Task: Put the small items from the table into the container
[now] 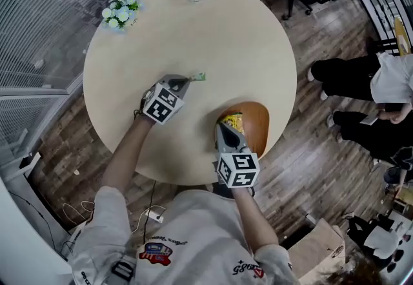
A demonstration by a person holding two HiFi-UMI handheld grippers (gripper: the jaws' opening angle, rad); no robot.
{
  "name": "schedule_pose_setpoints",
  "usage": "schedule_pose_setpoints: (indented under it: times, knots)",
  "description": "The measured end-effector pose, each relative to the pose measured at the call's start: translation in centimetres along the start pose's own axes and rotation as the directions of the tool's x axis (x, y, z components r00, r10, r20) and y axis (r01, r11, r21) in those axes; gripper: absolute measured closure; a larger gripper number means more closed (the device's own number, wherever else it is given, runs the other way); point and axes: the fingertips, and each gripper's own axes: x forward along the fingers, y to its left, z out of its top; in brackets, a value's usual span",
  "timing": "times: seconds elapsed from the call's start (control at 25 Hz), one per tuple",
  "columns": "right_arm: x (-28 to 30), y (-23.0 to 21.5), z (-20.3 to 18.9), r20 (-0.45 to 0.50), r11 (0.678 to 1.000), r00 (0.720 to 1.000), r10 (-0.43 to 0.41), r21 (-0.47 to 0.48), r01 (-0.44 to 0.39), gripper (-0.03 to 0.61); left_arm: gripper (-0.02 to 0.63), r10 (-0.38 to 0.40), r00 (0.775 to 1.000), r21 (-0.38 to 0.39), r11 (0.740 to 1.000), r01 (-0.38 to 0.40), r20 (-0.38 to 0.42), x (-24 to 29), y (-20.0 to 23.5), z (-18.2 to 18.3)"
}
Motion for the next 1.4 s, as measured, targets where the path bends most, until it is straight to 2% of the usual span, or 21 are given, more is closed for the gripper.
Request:
schedule_pose_setpoints:
  times: [0.28, 0.52, 0.64, 0.84, 1.0, 1.04, 1.08, 1.12, 1.28, 1.4]
  knots:
    - [-4.5, -3.3, -0.5, 0.049, 1.000, 0.999, -0.010, 0.011, 0.009, 0.577, 0.609, -0.006, 0.998, -0.064, 0.998, 0.010, 0.060, -4.0, -9.4, 3.4]
    - [-8.7, -8.3, -1.8, 0.060, 0.999, 0.998, -0.023, 0.027, 0.021, 0.577, 0.609, -0.066, 0.994, -0.202, 0.976, 0.081, 0.084, -2.2, -19.2, 4.8]
    - [-10.6, -10.1, -2.2, 0.072, 0.999, 0.997, -0.021, 0.031, 0.019, 0.577, 0.609, -0.047, 0.997, -0.223, 0.973, 0.058, 0.057, -0.6, -22.1, 5.1]
    - [-12.7, -11.8, -3.7, 0.071, 0.998, 0.997, -0.009, 0.059, 0.004, 0.577, 0.607, 0.006, 1.000, -0.310, 0.951, -0.008, -0.007, 2.1, -25.5, 4.3]
    - [-14.0, -13.2, -4.9, 0.067, 0.997, 0.998, 0.004, 0.078, -0.009, 0.577, 0.605, 0.044, 0.998, -0.339, 0.939, -0.057, -0.045, 4.3, -27.2, 3.2]
    - [-14.2, -13.4, -5.0, 0.067, 0.997, 0.998, 0.010, 0.078, -0.015, 0.577, 0.593, 0.048, 0.998, -0.350, 0.935, -0.063, -0.050, 4.5, -27.5, 2.9]
    - [-14.4, -13.5, -5.1, 0.068, 0.997, 0.998, 0.018, 0.076, -0.023, 0.577, 0.555, 0.051, 0.997, -0.361, 0.930, -0.066, -0.052, 4.6, -27.7, 2.8]
    - [-14.6, -13.6, -5.1, 0.070, 0.997, 0.997, 0.026, 0.070, -0.031, 0.577, 0.518, 0.052, 0.997, -0.369, 0.927, -0.067, -0.051, 4.5, -27.9, 2.7]
    - [-14.8, -13.4, -4.9, 0.072, 0.997, 0.996, 0.058, 0.040, -0.061, 0.577, 0.515, 0.077, 0.997, -0.348, 0.934, -0.081, -0.024, 2.9, -28.6, 3.3]
    - [-14.6, -12.6, -4.2, 0.076, 0.995, 0.993, 0.095, 0.018, -0.097, 0.577, 0.515, 0.140, 0.990, -0.327, 0.937, -0.122, 0.033, 0.3, -28.5, 4.7]
